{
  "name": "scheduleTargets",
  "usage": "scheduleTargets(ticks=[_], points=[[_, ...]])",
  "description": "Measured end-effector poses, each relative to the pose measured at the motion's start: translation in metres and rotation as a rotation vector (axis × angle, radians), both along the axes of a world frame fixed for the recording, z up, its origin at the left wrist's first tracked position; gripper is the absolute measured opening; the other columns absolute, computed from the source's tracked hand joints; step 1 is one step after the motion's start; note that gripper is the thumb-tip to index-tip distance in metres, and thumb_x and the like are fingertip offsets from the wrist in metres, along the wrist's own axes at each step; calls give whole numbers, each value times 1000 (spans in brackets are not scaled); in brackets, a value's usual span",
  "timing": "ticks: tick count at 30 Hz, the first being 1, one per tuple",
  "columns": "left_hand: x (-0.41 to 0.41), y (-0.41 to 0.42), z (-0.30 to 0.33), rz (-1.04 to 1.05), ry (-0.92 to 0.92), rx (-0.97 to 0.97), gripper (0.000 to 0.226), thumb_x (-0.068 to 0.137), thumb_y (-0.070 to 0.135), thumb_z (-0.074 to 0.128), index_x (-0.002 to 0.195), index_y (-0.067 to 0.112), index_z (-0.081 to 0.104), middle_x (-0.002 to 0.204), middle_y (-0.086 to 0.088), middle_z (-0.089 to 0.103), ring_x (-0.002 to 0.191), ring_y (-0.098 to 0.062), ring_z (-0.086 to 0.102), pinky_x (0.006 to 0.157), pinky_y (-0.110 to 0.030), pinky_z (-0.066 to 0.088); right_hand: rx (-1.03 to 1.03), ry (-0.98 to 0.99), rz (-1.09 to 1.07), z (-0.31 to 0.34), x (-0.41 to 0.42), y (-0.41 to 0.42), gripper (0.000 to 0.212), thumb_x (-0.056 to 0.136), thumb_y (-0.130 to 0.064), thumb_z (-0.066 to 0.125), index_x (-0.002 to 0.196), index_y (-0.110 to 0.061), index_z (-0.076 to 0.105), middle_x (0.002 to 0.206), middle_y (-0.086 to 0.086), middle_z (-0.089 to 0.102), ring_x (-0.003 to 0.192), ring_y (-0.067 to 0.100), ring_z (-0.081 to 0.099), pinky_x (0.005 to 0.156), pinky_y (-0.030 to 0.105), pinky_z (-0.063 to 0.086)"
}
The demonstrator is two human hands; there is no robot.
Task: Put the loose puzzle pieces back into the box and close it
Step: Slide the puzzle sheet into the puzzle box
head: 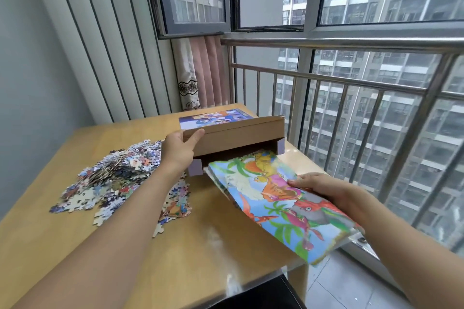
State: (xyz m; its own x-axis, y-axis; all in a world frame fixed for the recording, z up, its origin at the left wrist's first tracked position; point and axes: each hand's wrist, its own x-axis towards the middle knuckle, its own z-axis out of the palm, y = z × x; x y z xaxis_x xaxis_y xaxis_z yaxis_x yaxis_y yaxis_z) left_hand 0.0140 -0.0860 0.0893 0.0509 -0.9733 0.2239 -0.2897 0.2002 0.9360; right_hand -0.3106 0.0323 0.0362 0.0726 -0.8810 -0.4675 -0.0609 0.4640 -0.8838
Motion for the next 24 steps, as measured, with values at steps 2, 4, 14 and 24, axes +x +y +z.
scheduleTargets(ticks=[2,4,14,24], points=[[0,-1,-1,-12,19,12,39,91,49,68,99,11,68,104,-12,73,99,-31,67,88,-50,53,26,-25,-1,-1,0,1,47,86,-27,75,118,7,67,119,27,68,90,34,72,87,42,59],[-1,-1,-1,-28,32,12,30,92,48,67,94,17,67,103,-8,73,98,-27,67,88,-48,53,23,-36,-9,0,2,1,44,86,-26,75,115,6,69,116,27,69,88,34,72,86,42,59],[2,3,-10,-146,115,11,16,96,40,64,98,25,69,99,7,72,91,-11,65,78,-28,51,-100,45,-183,6,35,-20,21,92,-20,71,94,1,70,85,19,76,63,25,71,62,33,61],[2,7,-25,-270,169,-12,12,99,20,61,100,28,70,96,19,75,91,1,68,79,-17,54,-21,-212,-299,10,50,-32,22,91,-22,67,106,-7,62,85,12,69,62,23,68,51,27,56]])
